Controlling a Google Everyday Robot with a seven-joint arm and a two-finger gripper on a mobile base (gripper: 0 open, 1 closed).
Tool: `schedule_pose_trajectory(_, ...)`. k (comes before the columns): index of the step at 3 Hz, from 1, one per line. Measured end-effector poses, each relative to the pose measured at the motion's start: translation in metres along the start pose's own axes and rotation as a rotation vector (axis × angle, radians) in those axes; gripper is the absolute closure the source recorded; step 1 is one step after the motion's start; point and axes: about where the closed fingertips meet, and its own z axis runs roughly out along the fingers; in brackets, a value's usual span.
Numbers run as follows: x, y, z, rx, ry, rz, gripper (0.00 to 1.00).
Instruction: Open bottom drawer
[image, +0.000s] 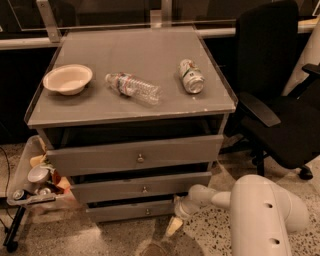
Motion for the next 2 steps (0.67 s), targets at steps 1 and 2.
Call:
schedule_pose_trajectory(1,-0.001,0.000,-0.003,0.000,0.000,0.000,0.00)
schedule_pose_trajectory(2,0.004,0.012,0.000,-0.030,0.009,0.014,0.00)
